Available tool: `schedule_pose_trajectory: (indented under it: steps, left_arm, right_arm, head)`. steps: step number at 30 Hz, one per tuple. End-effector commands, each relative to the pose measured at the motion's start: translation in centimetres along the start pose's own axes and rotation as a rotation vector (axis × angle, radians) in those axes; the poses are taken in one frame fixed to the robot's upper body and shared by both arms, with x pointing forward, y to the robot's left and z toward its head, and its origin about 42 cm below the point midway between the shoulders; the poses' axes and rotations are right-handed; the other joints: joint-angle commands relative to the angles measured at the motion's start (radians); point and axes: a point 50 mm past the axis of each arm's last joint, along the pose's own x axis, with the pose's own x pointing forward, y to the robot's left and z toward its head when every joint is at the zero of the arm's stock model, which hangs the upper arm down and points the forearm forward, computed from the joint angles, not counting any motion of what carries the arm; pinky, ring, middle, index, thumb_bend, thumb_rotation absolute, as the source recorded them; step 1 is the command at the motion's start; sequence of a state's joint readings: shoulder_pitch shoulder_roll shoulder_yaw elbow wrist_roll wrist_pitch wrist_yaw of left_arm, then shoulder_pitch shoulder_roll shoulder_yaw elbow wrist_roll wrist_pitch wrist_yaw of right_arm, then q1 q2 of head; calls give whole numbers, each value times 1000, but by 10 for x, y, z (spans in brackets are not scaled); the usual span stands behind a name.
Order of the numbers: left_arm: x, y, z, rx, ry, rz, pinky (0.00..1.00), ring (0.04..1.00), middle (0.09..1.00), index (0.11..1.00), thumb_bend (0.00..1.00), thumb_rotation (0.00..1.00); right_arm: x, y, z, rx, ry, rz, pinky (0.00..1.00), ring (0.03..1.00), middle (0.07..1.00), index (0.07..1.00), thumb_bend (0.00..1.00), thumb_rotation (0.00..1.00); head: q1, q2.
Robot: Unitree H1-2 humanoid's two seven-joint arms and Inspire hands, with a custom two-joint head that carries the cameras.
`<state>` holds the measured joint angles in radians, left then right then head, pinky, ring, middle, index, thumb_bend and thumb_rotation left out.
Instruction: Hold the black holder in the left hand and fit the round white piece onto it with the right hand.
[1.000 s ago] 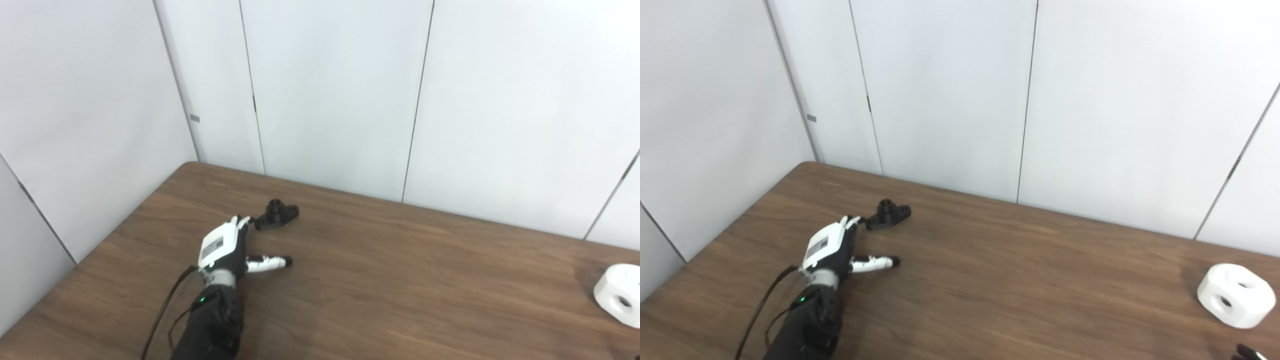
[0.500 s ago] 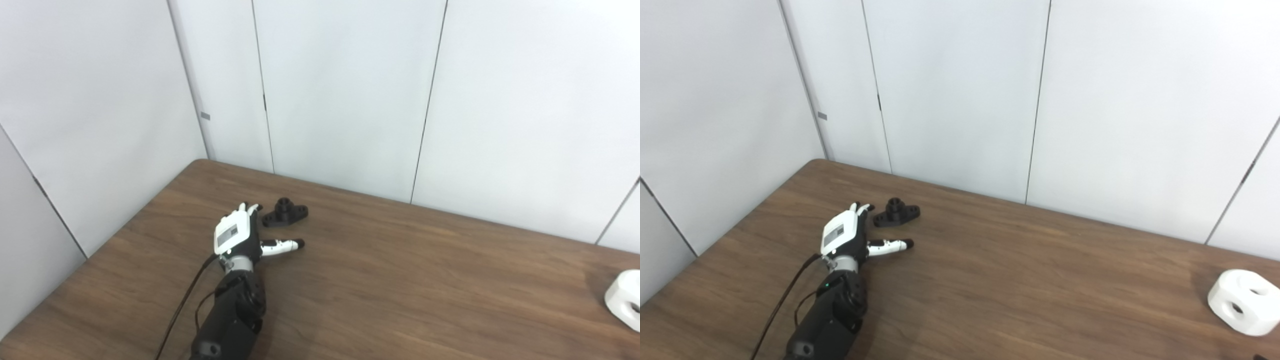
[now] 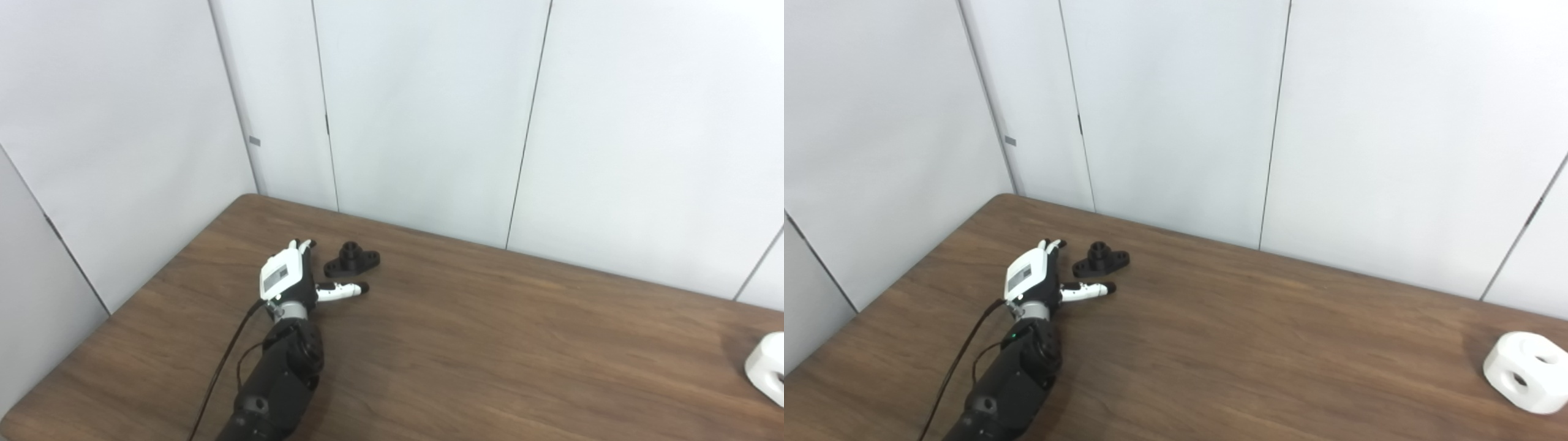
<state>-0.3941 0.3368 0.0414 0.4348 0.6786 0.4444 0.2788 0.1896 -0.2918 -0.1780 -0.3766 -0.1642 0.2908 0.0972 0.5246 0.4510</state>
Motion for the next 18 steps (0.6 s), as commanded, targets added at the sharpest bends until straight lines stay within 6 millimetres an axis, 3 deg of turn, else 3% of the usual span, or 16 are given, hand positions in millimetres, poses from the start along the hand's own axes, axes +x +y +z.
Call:
schedule_pose_trajectory:
  steps: [1, 11, 18]
  left_arm:
    - [13, 20, -6, 32, 13, 46, 1000, 960, 984, 883, 978, 303]
    - [9, 23, -19, -11, 22, 36, 1000, 955, 970, 772, 985, 196]
    - [2, 17, -23, 27, -19, -7, 1000, 933, 904, 669, 954, 114]
  right_arm:
    - [-8, -12, -8, -55, 50, -30, 691, 835, 883, 874, 503, 698]
    - [-8, -13, -11, -62, 46, -28, 683, 826, 879, 876, 513, 698]
    - [-7, -12, -9, -60, 47, -30, 684, 828, 877, 874, 502, 691]
  head:
    - [1, 2]
    - [3, 1]
    - [-2, 1]
